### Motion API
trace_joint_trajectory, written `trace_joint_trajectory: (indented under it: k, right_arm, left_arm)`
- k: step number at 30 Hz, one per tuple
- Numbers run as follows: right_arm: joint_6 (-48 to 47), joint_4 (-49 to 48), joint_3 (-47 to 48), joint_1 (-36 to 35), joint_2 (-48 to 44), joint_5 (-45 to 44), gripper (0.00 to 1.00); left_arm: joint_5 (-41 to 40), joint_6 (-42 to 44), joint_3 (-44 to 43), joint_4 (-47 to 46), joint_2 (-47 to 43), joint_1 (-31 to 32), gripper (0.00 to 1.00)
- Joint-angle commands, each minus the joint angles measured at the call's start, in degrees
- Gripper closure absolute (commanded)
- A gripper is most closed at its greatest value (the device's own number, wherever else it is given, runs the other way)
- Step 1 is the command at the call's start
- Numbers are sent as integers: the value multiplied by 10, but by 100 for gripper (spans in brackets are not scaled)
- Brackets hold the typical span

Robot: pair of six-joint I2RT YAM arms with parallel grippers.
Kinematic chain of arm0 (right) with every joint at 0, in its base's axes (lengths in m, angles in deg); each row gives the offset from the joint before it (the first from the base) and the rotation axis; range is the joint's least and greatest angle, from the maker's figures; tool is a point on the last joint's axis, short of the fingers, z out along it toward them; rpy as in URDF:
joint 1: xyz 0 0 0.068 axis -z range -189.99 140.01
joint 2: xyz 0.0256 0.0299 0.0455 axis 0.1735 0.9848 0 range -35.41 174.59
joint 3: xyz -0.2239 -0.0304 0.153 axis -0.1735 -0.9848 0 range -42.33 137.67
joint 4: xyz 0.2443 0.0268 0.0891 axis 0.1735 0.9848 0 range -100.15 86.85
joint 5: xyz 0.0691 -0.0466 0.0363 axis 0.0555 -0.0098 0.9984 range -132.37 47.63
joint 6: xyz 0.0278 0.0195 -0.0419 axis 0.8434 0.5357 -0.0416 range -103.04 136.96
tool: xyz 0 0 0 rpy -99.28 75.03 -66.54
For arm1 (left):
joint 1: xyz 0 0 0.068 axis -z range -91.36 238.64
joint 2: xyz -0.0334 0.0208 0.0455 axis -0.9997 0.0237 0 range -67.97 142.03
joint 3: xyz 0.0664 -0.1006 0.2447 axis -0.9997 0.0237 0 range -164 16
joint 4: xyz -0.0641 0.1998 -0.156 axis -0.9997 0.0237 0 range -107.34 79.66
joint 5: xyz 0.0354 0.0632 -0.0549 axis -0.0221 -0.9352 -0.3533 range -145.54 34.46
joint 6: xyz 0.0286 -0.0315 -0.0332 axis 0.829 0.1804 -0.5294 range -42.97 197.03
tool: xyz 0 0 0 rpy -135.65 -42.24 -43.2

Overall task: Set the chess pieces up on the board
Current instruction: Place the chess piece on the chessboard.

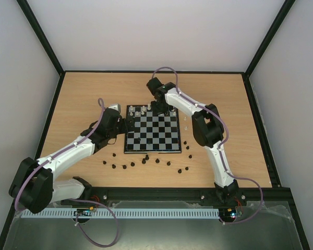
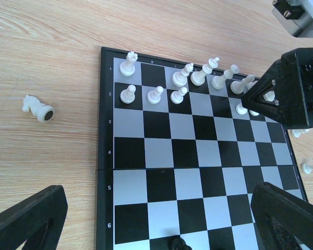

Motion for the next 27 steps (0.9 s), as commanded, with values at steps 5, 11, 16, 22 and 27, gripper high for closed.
trace_joint_trajectory:
  k: [5,11,16,22,27]
  right_arm:
    - [-4,35,19,-3,13,-6,86]
    - [-3,38,19,-3,6,-11,78]
    - [-1,34,20,-3,-20,-2,75]
    - [-4,30,-4,-13,-98,-20,62]
    - [-7,10,-86,-9,-197,-71,48]
  left_arm:
    - [-5,-3,8,-4,-7,-3,1]
    - [-4,-3,7,-4,-6,-3,0]
    - [-4,-2,7,-4,-7,-4,0]
    - [-4,-3,8,-5,-7,-4,1]
    - [-4,-4,9,-4,-10,-5,0]
